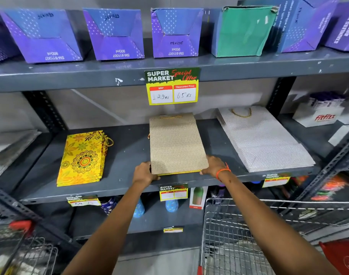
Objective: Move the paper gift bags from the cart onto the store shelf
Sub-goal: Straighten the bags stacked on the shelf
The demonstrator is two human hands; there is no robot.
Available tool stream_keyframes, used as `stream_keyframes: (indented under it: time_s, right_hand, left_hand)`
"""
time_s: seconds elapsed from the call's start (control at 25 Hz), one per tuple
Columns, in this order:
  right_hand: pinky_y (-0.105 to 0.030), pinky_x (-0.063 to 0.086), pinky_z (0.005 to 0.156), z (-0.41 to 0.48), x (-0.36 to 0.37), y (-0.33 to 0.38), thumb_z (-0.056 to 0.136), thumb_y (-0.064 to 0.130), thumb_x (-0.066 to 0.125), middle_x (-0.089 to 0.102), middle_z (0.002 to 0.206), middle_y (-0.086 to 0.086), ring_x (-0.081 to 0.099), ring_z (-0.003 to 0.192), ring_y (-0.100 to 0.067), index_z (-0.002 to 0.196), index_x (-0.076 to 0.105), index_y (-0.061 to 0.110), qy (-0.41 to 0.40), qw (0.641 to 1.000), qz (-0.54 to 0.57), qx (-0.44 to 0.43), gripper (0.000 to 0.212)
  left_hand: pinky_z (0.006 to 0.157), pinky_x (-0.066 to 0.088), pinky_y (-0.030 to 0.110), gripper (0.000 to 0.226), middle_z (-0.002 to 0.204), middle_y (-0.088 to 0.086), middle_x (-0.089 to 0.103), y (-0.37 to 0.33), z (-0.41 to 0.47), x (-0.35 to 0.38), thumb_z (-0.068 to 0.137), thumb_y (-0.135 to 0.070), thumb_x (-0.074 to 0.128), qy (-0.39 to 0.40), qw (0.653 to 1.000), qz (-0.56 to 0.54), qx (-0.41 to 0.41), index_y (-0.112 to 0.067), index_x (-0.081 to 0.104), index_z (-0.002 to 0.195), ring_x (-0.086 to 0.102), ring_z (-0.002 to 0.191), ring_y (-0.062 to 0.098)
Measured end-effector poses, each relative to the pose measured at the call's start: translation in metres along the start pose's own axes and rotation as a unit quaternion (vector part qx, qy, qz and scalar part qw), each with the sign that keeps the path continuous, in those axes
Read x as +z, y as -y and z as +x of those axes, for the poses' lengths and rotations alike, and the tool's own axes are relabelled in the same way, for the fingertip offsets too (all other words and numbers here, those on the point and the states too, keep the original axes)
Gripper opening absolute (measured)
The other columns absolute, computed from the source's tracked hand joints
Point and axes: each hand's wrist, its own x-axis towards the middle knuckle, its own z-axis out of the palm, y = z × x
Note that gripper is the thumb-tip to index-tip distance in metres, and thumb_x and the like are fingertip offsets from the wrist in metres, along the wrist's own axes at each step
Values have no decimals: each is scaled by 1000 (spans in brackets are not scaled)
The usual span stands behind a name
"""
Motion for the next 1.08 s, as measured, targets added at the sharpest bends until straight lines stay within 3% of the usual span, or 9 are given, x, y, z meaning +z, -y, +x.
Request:
stream_keyframes:
  time_s: [0.2, 0.36, 0.48, 0.64, 0.76, 0.84, 0.92, 1.0, 1.08]
  right_hand:
    - [-37, 44, 104, 0, 1, 0, 78, 17, 76, 57, 134, -17, 53, 124, -32, 131, 47, 2, -7, 1000, -17, -11, 63]
    - [-36, 45, 103, 0, 0, 2, 78, 18, 75, 57, 133, -19, 54, 123, -32, 131, 46, 1, 7, 998, -56, -16, 63]
    - [-36, 46, 102, -5, -2, 9, 76, 16, 77, 52, 137, -20, 52, 126, -34, 139, 33, -3, 19, 994, -107, -15, 79]
    - [-42, 38, 112, -9, 1, 59, 76, 15, 77, 36, 147, -23, 35, 136, -39, 144, 23, -2, -14, 986, -157, -63, 89]
    - [-42, 36, 112, -8, 19, 123, 74, 19, 78, 41, 144, -23, 40, 133, -39, 140, 33, -1, -24, 986, -54, -155, 83]
    - [-40, 36, 112, -10, 42, 164, 74, 19, 79, 41, 146, -22, 42, 134, -36, 141, 33, -2, 4, 981, 53, -188, 84]
    - [-41, 36, 113, -12, 73, 201, 76, 12, 77, 41, 147, -21, 43, 134, -33, 143, 31, -3, 60, 969, 164, -174, 83]
    - [-41, 38, 112, -10, 105, 229, 79, 5, 74, 40, 147, -23, 44, 134, -33, 144, 27, -4, 121, 956, 225, -145, 81]
    - [-40, 34, 115, -9, 137, 251, 81, 6, 71, 31, 153, -23, 37, 139, -32, 146, 19, -5, 152, 954, 221, -137, 84]
  left_hand:
    - [80, 48, 27, 55, 108, 14, 73, 0, -3, -4, 64, -18, 83, -2, 1000, 20, -11, -9, 67, 115, 66, 104, 26]
    - [84, 50, 33, 57, 109, 16, 73, 1, 0, -7, 62, -18, 85, 4, 1000, 22, -21, -5, 67, 114, 66, 106, 27]
    - [87, 49, 34, 60, 116, 17, 69, 1, 0, -8, 62, -18, 85, 28, 999, 37, -21, -1, 63, 115, 63, 110, 30]
    - [78, 45, 32, 54, 117, 23, 63, 11, -2, -25, 61, -18, 86, 36, 997, 45, -48, 3, 57, 102, 59, 108, 36]
    - [95, 48, 42, 66, 121, 26, 61, 36, 1, -59, 64, -16, 85, -8, 998, 25, -49, 9, 53, 116, 58, 113, 37]
    - [94, 49, 46, 70, 119, 29, 62, 60, 4, -84, 69, -11, 80, -52, 998, 12, -44, 8, 45, 127, 61, 111, 39]
    - [92, 50, 48, 86, 119, 29, 61, 96, 4, -108, 75, -10, 74, -107, 993, 15, -53, 3, 24, 144, 60, 110, 41]
    - [107, 39, 46, 100, 140, 25, 47, 138, 1, -127, 75, -18, 73, -160, 982, 41, -89, 3, 8, 149, 44, 131, 38]
    - [118, 24, 46, 103, 154, 21, 26, 183, -4, -145, 75, -26, 72, -161, 975, 31, -149, 4, 5, 148, 24, 144, 35]
